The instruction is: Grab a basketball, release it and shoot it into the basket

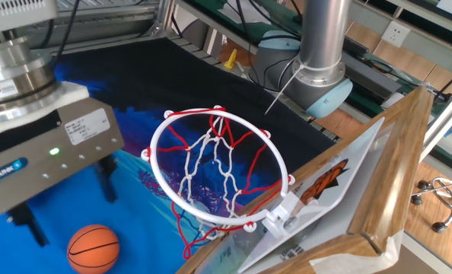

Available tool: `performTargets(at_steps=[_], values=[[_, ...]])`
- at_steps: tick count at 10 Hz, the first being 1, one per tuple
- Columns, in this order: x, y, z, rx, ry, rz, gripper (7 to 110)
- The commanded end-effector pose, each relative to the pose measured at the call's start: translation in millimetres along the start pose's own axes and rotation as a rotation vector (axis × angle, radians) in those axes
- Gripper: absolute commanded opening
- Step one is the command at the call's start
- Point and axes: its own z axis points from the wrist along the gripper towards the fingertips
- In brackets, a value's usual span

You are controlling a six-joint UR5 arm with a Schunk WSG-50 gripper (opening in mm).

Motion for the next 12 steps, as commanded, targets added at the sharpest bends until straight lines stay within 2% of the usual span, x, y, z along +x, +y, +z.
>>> performTargets(at_steps=[1, 5, 7, 12], values=[[-14.1, 3, 9.3, -0.004, -0.052, -0.031, 88], [-8.2, -8, 19.5, 0.023, -0.03, -0.039, 88], [0.3, -14, 22.8, 0.041, 0.012, -0.029, 88], [-1.1, -15, 36.2, 0.051, 0.012, -0.019, 88]])
